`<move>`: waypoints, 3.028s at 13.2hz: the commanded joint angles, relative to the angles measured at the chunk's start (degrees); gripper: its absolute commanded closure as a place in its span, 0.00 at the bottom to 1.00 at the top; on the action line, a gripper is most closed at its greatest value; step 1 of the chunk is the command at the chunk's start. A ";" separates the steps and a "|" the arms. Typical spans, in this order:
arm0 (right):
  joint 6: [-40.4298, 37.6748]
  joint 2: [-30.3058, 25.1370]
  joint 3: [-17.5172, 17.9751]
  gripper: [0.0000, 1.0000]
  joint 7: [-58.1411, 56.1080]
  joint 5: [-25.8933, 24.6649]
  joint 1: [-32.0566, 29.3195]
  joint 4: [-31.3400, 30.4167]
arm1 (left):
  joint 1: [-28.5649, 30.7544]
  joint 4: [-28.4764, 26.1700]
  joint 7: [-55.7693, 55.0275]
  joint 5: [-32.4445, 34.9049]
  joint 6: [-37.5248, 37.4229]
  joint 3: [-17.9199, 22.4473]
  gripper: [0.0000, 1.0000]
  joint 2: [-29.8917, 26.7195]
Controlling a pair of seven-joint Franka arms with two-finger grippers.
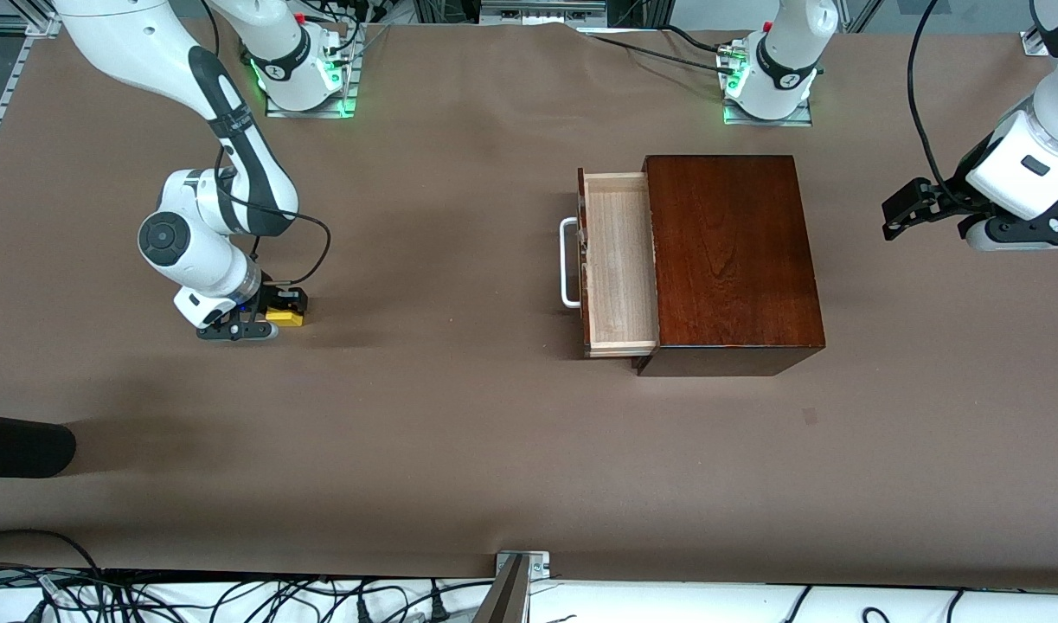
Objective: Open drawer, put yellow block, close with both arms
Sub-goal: 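Lift the yellow cube and carry it over the open drawer, then lower the cube into the drawer and open the right gripper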
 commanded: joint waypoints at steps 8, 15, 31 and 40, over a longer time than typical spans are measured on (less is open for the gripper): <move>-28.11 -2.02 0.99 0.92 -2.94 0.15 1.56 23.10 | 0.01 -0.15 0.91 -1.18 -0.61 0.24 0.00 -0.59; -32.01 -2.64 16.26 0.92 -7.07 -2.29 4.37 31.82 | 0.10 -0.15 0.82 -1.18 -0.69 0.24 0.00 -0.51; -31.74 14.23 18.93 0.99 -21.14 -19.70 37.15 56.79 | 0.19 -0.15 1.17 -1.18 -0.87 0.24 0.00 -0.59; -30.42 18.89 18.84 0.99 -23.16 -22.61 38.48 56.79 | 0.19 -0.15 1.26 -1.18 -0.96 0.24 0.00 -0.59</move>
